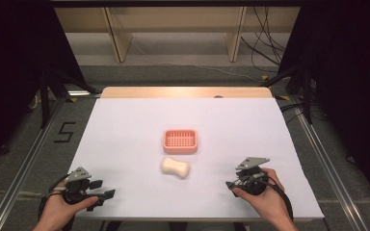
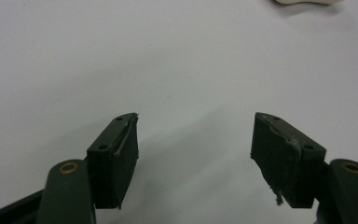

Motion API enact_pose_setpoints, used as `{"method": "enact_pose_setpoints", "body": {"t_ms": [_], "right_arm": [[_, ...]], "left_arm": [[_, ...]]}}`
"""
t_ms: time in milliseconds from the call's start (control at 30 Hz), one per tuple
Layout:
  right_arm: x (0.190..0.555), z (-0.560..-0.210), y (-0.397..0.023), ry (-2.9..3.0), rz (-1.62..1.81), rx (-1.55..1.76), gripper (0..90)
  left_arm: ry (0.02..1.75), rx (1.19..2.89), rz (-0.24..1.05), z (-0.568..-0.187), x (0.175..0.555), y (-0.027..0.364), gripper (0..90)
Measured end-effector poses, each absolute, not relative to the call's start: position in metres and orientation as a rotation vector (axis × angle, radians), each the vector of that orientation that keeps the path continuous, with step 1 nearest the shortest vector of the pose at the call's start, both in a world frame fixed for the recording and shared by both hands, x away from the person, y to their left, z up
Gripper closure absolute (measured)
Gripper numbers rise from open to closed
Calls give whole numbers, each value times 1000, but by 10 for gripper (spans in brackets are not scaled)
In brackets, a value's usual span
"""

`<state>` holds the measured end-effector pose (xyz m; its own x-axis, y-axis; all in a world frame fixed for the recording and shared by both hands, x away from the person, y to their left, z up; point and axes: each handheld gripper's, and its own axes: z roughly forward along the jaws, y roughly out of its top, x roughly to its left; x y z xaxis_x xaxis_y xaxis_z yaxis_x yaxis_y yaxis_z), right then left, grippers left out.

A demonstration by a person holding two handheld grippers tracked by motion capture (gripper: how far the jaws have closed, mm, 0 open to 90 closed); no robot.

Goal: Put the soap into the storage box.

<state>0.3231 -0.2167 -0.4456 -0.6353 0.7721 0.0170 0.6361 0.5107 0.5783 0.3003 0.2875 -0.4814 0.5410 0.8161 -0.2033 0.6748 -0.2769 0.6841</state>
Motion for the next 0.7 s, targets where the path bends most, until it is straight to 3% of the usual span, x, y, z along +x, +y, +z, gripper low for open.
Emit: {"method": "enact_pose_setpoints", "body": {"t_ms": [333, 700], "right_arm": [[350, -427, -186, 2661, 769, 939, 454], [385, -415, -150, 2783, 697, 879, 444]], "left_arm": [[1206, 2039, 246, -481, 299, 288, 312], [1185, 2038, 230, -481, 299, 287, 312]]}}
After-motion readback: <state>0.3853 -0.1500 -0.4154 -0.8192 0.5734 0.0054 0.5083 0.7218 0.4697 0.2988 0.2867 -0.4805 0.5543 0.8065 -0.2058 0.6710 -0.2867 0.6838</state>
